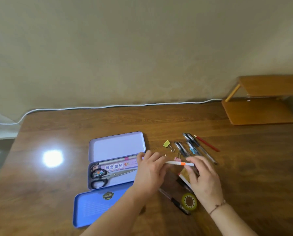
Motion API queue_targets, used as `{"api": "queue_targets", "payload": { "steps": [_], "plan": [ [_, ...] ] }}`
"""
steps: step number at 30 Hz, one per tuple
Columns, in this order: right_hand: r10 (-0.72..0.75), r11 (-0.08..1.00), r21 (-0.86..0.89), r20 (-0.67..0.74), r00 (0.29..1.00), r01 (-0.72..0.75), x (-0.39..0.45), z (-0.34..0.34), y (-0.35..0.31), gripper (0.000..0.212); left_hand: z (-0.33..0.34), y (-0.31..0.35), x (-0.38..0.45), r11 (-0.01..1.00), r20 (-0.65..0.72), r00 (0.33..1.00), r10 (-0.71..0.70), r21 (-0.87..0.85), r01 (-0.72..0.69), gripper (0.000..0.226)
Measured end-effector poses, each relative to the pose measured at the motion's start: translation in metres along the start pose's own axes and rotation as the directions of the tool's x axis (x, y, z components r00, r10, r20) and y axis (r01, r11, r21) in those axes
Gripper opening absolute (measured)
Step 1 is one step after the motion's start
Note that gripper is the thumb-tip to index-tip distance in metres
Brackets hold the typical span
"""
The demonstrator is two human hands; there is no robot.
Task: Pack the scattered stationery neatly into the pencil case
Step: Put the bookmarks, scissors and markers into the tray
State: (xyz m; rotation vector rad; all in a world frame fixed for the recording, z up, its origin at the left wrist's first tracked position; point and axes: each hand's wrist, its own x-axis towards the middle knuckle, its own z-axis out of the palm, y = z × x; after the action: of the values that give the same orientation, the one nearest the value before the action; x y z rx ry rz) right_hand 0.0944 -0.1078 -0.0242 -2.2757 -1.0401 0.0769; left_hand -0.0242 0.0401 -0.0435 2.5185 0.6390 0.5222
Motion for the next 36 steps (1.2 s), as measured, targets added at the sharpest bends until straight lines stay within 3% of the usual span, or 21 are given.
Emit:
{"api": "queue_targets", "payload": {
  "steps": [3, 5, 10, 14, 24, 26, 28, 31, 34, 36],
  "plan": [
    [-0.303, 0.941, -0.129, 0.083, 0.949, 0.312, 0.02, 0.025, -0.029, 0.015, -0.019, -0.038, -0.014, 1.0, -0.052, 0.998, -0.017, -0.002, 0.017, 0.012],
    [-0.399, 0.901, -0.137, 0.111, 0.91, 0.411, 0.03, 0.046, -0.048, 0.012, -0.034, -0.062, -0.025, 0.999, -0.091, 0.995, -0.038, 0.004, 0.039, 0.012],
    [-0.39, 0.894, -0.146, 0.208, 0.897, 0.423, 0.049, 0.091, -0.083, 0.008, -0.066, -0.116, -0.049, 0.973, -0.177, 0.962, -0.208, 0.065, 0.222, 0.032],
    [-0.389, 0.867, -0.211, 0.279, 0.878, 0.451, 0.054, 0.116, -0.096, 0.008, -0.076, -0.138, -0.053, 0.946, -0.093, 0.955, -0.283, 0.139, 0.294, 0.034],
    [-0.304, 0.919, -0.175, 0.256, 0.918, 0.353, 0.05, 0.115, -0.111, 0.019, -0.075, -0.143, -0.048, 0.932, -0.06, 0.947, -0.314, 0.168, 0.32, 0.021],
    [-0.232, 0.963, -0.102, 0.157, 0.96, 0.249, 0.043, 0.1, -0.107, 0.024, -0.076, -0.142, -0.047, 0.927, -0.056, 0.942, -0.33, 0.168, 0.335, 0.022],
    [-0.068, 0.997, -0.028, 0.004, 0.998, 0.068, 0.028, 0.073, -0.094, 0.022, -0.076, -0.141, -0.048, 0.925, -0.06, 0.939, -0.34, 0.156, 0.345, 0.025],
    [0.16, 0.983, -0.061, -0.149, 0.976, -0.17, -0.013, 0.031, -0.062, 0.016, -0.079, -0.143, -0.049, 0.933, -0.065, 0.941, -0.332, 0.121, 0.338, 0.027],
    [0.252, 0.943, -0.192, -0.128, 0.959, -0.273, -0.062, 0.014, -0.039, 0.012, -0.081, -0.144, -0.051, 0.946, -0.066, 0.95, -0.306, 0.088, 0.311, 0.027],
    [0.221, 0.936, -0.261, -0.086, 0.971, -0.236, -0.085, 0.018, -0.033, 0.014, -0.082, -0.144, -0.052, 0.954, -0.084, 0.957, -0.278, 0.095, 0.285, 0.03]
  ]
}}
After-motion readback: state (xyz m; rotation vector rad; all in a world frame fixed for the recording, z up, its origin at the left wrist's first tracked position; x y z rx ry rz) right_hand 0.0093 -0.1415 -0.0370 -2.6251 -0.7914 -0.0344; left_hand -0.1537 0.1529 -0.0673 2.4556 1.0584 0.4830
